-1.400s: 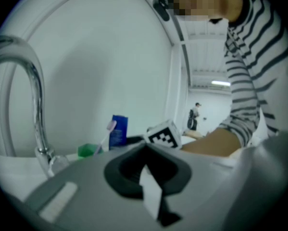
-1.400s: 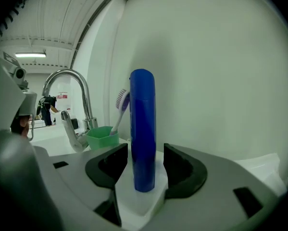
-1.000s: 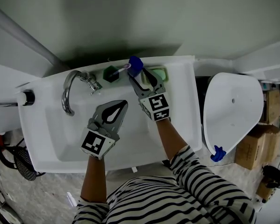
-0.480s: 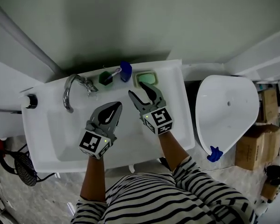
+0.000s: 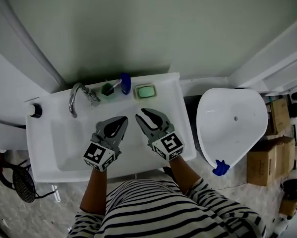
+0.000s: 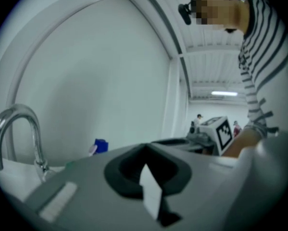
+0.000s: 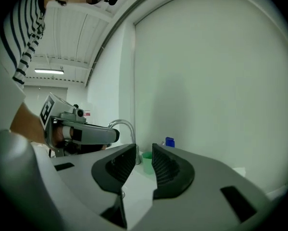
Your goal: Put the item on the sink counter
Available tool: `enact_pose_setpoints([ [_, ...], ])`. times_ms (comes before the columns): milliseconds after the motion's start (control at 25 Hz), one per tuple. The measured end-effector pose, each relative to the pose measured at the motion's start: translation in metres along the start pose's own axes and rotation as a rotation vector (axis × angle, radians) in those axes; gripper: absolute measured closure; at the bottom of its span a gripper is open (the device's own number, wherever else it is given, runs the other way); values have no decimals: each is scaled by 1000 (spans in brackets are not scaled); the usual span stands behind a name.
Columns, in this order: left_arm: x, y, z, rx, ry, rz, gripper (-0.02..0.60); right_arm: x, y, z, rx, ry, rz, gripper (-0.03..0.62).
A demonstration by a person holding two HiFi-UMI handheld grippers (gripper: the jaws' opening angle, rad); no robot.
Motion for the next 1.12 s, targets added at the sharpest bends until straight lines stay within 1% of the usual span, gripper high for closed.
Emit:
enact_pose_setpoints([
  [160,-7,-8,-20,20,36,-10,575,-23,-14,14,-15,-19,-23,531],
  [280,-14,-12,-36,17,63,-18,575,-40,-22,27,-12,-29,-38,558],
  [480,-23,-18,-60,26,106,-20,575,-62,-36,49,-39,-68,-61,577],
  [640,-27,-21,-73,38,116,-26,575,-73,-43,55,-57,-76,-72,583],
  [800,-34,-18,-80,51,117,-3,575,-81,-48,61,-71,-85,-80,586],
  [920,-37,-15,-81,36,112,2,575,-83,-48,65,-74,-99,-66,586],
  [1120,-37,-16,-77,50,98,7,575,-81,-41,63,-55,-98,-51,586],
])
Point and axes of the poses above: the fingertips, and each gripper's own axes: x forward along the fingers, z to its left, y out of its underside, the point moved 1 cm from there along -x, backward along the fingers, and after that the axes turned 2 degrees about -y, right-handed, at the moved point
